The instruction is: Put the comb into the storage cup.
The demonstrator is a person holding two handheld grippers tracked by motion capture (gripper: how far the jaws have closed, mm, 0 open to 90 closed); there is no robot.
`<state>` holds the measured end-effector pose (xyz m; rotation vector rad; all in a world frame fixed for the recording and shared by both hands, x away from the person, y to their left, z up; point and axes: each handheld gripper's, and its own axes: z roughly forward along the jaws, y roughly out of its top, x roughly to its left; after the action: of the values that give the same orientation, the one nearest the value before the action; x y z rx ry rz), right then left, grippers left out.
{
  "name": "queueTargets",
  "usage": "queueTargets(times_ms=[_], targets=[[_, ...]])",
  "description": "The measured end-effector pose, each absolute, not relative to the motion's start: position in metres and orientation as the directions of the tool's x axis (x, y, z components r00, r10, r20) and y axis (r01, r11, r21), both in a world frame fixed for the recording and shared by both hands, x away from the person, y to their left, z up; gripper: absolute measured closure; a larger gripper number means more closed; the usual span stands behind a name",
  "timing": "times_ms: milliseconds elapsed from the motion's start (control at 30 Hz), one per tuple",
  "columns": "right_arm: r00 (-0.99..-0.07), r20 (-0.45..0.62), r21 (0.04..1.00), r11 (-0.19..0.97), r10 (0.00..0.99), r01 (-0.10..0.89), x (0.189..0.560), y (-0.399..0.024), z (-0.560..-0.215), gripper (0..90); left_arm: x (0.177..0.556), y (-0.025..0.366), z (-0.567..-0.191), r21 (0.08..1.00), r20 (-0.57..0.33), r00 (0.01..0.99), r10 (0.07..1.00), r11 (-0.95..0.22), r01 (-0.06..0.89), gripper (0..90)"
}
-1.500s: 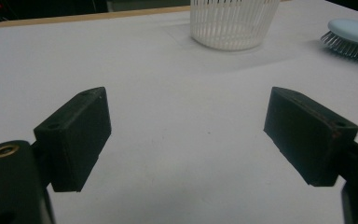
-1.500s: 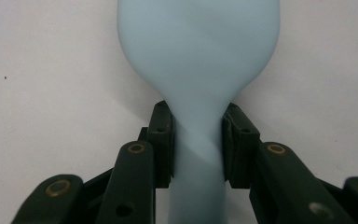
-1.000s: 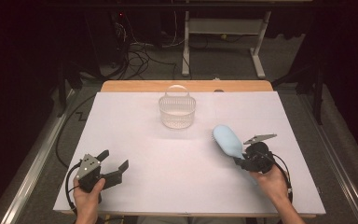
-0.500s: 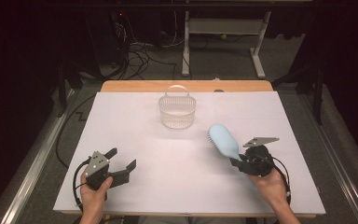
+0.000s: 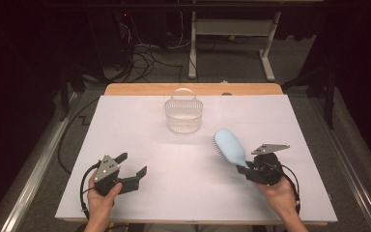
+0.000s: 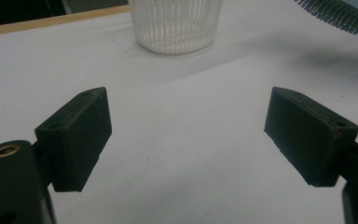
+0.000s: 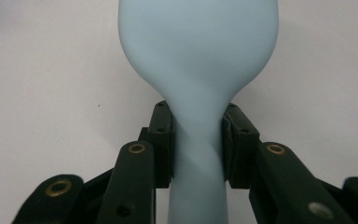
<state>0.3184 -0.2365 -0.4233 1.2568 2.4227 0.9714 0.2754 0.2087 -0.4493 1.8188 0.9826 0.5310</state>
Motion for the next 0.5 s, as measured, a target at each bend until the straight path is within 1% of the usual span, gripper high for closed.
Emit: queueTargets(times_ms=[500], targets=[[-0.601, 0.095, 0.674, 0.393, 0.794, 0.625, 0.314, -0.236, -0.422, 70.0, 0.286, 0.185, -0.445, 0.891, -0.052, 0.637, 0.769, -0.253, 0.378, 15.5]])
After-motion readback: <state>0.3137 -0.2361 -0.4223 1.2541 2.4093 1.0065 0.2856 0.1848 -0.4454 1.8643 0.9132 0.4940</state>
